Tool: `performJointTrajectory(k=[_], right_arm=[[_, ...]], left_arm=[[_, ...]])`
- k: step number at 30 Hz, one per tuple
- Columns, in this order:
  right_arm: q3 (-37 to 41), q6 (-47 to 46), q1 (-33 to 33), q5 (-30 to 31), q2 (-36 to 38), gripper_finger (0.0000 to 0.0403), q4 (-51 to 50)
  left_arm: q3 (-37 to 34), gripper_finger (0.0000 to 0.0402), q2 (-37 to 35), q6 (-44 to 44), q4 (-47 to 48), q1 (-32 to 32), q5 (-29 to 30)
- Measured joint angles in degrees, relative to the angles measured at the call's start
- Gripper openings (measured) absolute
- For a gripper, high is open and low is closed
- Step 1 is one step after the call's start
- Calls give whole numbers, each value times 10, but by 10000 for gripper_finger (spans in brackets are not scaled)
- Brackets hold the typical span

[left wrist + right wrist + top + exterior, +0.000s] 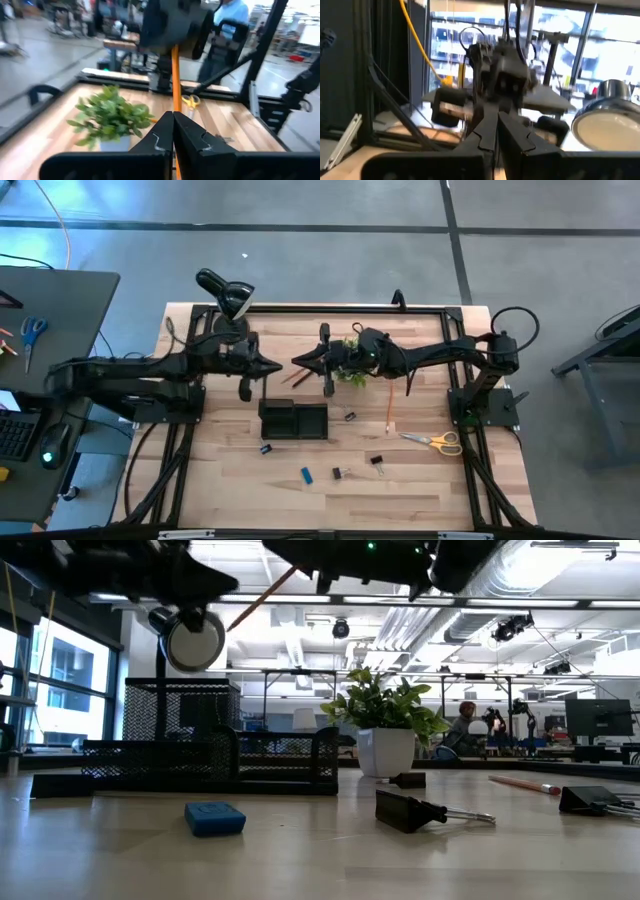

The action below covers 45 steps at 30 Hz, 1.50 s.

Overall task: Pick and place office supplies into organizer
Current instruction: Put the orange pencil into the black desk organizer

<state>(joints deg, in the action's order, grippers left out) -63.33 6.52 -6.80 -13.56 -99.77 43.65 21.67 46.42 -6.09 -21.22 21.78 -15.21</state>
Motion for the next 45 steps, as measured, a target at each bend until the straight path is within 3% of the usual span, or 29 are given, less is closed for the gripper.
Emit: performJointTrajectory(k=[6,12,20,23,30,45], right_arm=[[-82,27,22,-2,-30,2,-165],[-180,26,41,-42,-108,2,-234],[-298,60,69,1,-173,1,-405],[-320,60,69,4,-187,1,-416],[-323,56,73,3,-196,21,-438],[-323,88,89,18,-196,115,-482]], left_arm=[[0,1,-164,18,127,0,93],[1,1,-237,3,208,-1,103],[0,1,-242,-2,253,0,105],[0,1,-242,-10,275,0,145],[0,1,-234,-19,352,0,251],[0,1,-184,-53,383,-1,310]])
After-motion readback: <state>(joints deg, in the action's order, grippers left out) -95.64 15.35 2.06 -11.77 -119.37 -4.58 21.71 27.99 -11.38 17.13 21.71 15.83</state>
